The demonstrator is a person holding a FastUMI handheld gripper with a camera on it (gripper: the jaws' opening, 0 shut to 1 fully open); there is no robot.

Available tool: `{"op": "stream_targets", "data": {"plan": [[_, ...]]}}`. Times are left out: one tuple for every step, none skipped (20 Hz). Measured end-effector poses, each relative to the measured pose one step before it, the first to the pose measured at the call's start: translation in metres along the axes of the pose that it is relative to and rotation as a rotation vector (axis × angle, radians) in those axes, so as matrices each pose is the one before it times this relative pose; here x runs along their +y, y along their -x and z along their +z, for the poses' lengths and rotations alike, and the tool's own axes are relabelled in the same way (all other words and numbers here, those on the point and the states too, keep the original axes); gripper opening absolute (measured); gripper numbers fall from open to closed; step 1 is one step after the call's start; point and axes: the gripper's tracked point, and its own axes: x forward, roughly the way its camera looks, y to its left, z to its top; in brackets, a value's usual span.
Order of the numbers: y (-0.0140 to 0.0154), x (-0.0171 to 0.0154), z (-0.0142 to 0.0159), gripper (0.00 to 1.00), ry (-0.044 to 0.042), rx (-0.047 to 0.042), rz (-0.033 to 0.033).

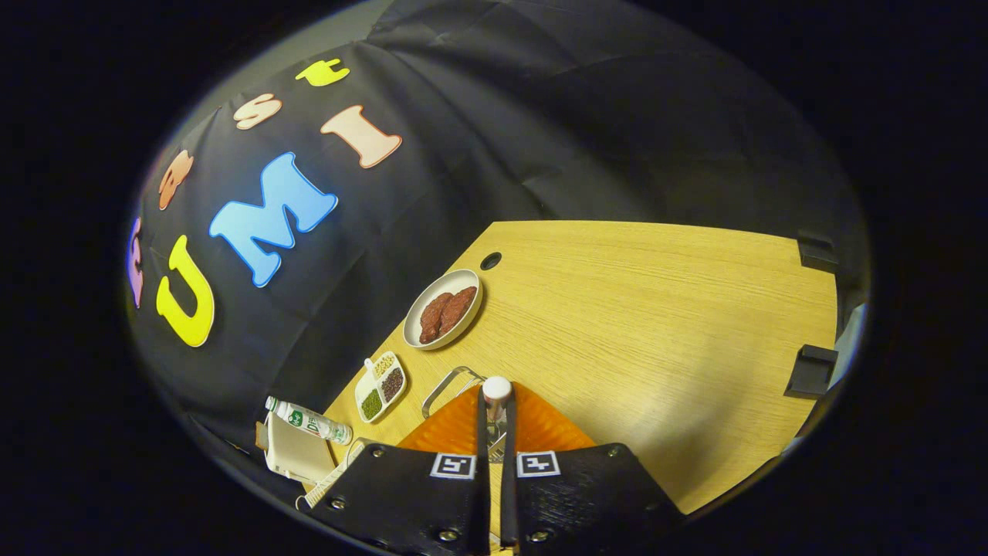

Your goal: Take the plate from the dish rack, then take the spoon from the basket and place it into the plate.

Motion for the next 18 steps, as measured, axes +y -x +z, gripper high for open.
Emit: {"op": "stream_targets", "data": {"plan": [[0.00237,0.0001,0.00309,0.05,0.01201,-0.00906,-0.0021],[0.00316,0.00152,0.00362,0.05,0.01103,-0.01286,-0.0004],[0.00352,0.00101,0.0036,0.05,0.01328,-0.01276,-0.00032],[0.00348,0.00128,0.00435,0.05,0.01518,-0.00974,0.00149],[0.00446,-0.00036,0.00561,0.05,0.01773,-0.01169,-0.00084],[0.00302,0.00002,0.00479,0.05,0.01911,-0.01278,0.00049],[0.00499,0.00203,0.00642,0.05,0.01597,-0.01326,0.00473],[0.00409,0.00361,0.00615,0.05,0.01787,-0.01351,0.00515],[0.00467,0.00179,0.00566,0.05,0.02091,-0.01167,0.00114],[0.00364,0.00183,0.00508,0.05,0.02474,-0.01192,0.00173],[0.00482,0.00227,0.00674,0.05,0.02743,-0.01306,0.00329],[0.00449,0.00418,0.00601,0.05,0.02955,-0.01361,0.00342],[0.00518,0.0033,0.00629,0.05,0.03065,-0.01207,0.00187],[0.00411,0.004,0.00521,0.05,0.0282,-0.01115,0.00457],[0.0044,0.00432,0.00552,0.05,0.02642,-0.01014,0.00674],[0.00526,0.00487,0.00564,0.05,0.02779,-0.01038,0.00852],[0.00574,0.00397,0.00538,0.05,0.02948,-0.01115,0.00591],[0.00587,0.00501,0.00555,0.05,0.02936,-0.01122,0.00796]]}}
